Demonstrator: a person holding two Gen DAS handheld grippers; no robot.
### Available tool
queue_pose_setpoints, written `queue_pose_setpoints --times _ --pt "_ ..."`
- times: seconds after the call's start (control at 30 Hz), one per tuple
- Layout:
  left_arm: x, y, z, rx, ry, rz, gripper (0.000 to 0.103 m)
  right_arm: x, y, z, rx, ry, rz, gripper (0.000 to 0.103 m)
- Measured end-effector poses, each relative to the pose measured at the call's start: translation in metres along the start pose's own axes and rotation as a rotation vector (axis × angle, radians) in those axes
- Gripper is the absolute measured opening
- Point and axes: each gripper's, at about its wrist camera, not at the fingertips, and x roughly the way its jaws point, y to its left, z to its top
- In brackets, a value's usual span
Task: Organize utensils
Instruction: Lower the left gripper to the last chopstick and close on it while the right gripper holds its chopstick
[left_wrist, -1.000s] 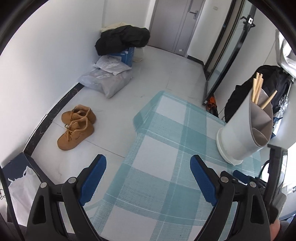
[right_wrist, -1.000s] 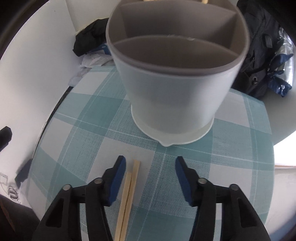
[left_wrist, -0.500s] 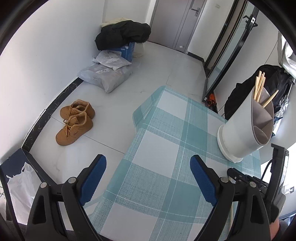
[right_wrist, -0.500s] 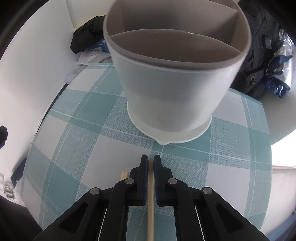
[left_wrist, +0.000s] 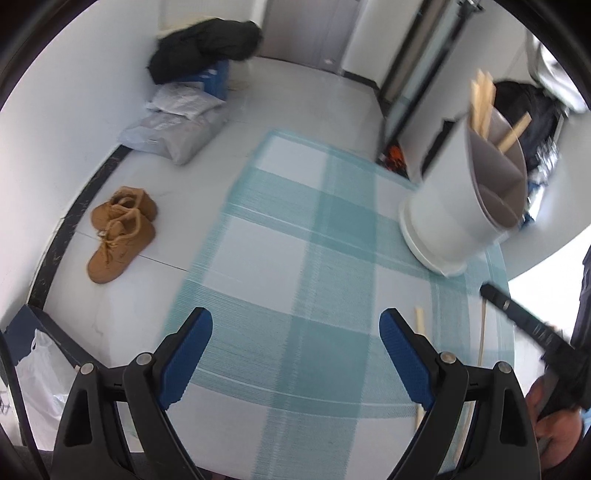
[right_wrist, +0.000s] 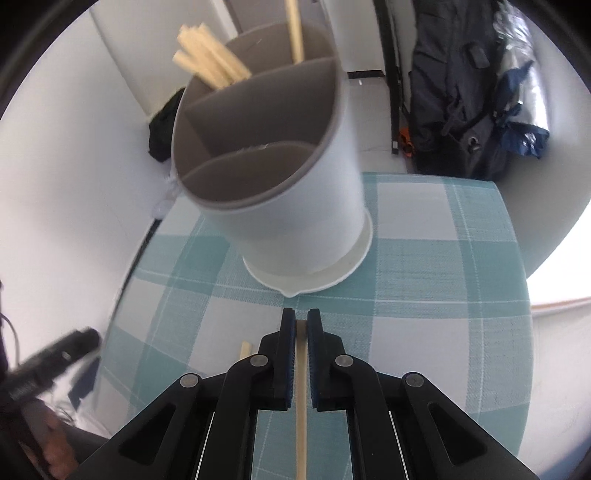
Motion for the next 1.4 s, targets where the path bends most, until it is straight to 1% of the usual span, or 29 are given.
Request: queue_pose_setpoints --times 0.07,0.13,0.2,0.27,0.37,0.4,0.43,0.47,0.5,0.53,0.6,0.67,0.73,0.77,0.8,0.83,0.87,0.9,0.93,0.97,1.0,1.03,1.07,1.13,1.2,1.33,1.4 --pt "0.005 -0.011 -0.003 0.026 0.034 -0.024 0.089 -0.005 -0.008 0.001 0.038 -0.016 0.019 0.005" --pt "0.012 -0.023 -0.008 0.05 0.064 -0.039 0.089 -0.017 -0.023 -0.001 0.083 -0.046 0.065 0.005" --pt "0.015 -0.033 -0.009 0.074 0.076 -0.038 0.089 -0.025 -0.03 -0.002 0.101 -0.069 0.08 0.005" --pt "0.019 -0.046 -0.012 0.108 0.089 -0.033 0.089 -0.033 -0.043 -0.005 0.149 -0.092 0.121 0.005" --pt "0.026 -0.064 -0.016 0.143 0.111 -0.042 0.089 -0.043 -0.057 -0.006 0.19 -0.118 0.149 0.005" --pt "0.028 -0.065 -0.016 0.135 0.123 -0.054 0.089 -0.046 -0.061 -0.007 0.204 -0.125 0.163 0.005" --pt "0.031 -0.068 -0.015 0.115 0.15 -0.098 0.089 -0.049 -0.067 -0.009 0.22 -0.135 0.175 0.005" --pt "0.032 -0.07 -0.015 0.109 0.16 -0.113 0.089 -0.049 -0.068 -0.009 0.232 -0.147 0.178 0.005" --pt "0.033 -0.073 -0.014 0.115 0.157 -0.1 0.089 -0.052 -0.072 -0.011 0.246 -0.16 0.182 0.005" --pt "0.035 -0.075 -0.013 0.126 0.147 -0.071 0.089 -0.055 -0.078 -0.013 0.265 -0.168 0.185 0.005" --pt "0.04 -0.078 -0.01 0.122 0.147 -0.054 0.089 -0.058 -0.087 -0.014 0.292 -0.176 0.192 0.005" --pt "0.045 -0.081 -0.007 0.122 0.149 -0.039 0.087 -0.058 -0.092 -0.013 0.304 -0.183 0.193 0.005" --pt "0.05 -0.086 -0.006 0.146 0.152 0.0 0.084 -0.061 -0.096 -0.012 0.31 -0.191 0.191 0.005" --pt "0.053 -0.089 -0.006 0.157 0.159 0.007 0.082 -0.064 -0.096 -0.013 0.31 -0.195 0.19 0.005" --pt "0.055 -0.089 -0.003 0.166 0.164 0.01 0.075 -0.064 -0.097 -0.012 0.31 -0.197 0.19 0.005" --pt "0.057 -0.092 -0.003 0.182 0.171 0.021 0.07 -0.065 -0.098 -0.011 0.309 -0.202 0.192 0.005" --pt "0.059 -0.095 -0.004 0.194 0.174 0.035 0.07 -0.066 -0.098 -0.01 0.306 -0.206 0.196 0.005" --pt "0.06 -0.098 -0.005 0.218 0.171 0.067 0.069 -0.068 -0.097 -0.011 0.302 -0.207 0.197 0.005" --pt "0.061 -0.1 -0.007 0.233 0.167 0.08 0.064 -0.069 -0.096 -0.009 0.294 -0.211 0.196 0.005" --pt "0.061 -0.102 -0.008 0.25 0.162 0.089 0.062 -0.068 -0.096 -0.008 0.287 -0.215 0.191 0.005" --pt "0.061 -0.105 -0.01 0.271 0.156 0.102 0.055 -0.069 -0.095 -0.007 0.276 -0.222 0.181 0.005" --pt "0.06 -0.108 -0.01 0.284 0.149 0.098 0.045 -0.068 -0.096 -0.007 0.273 -0.223 0.178 0.005" --pt "0.06 -0.11 -0.01 0.29 0.148 0.089 0.039 -0.066 -0.097 -0.006 0.275 -0.221 0.18 0.005" --pt "0.059 -0.112 -0.01 0.293 0.149 0.069 0.013 -0.065 -0.097 -0.006 0.271 -0.217 0.179 0.005" --pt "0.06 -0.112 -0.01 0.283 0.16 0.05 0.003 -0.065 -0.097 -0.006 0.269 -0.216 0.179 0.005" --pt "0.061 -0.109 -0.003 0.259 0.167 0.045 0.002 -0.069 -0.097 -0.007 0.261 -0.229 0.177 0.005" --pt "0.055 -0.11 -0.004 0.238 0.154 0.036 0.002 -0.073 -0.097 -0.008 0.255 -0.237 0.176 0.005"
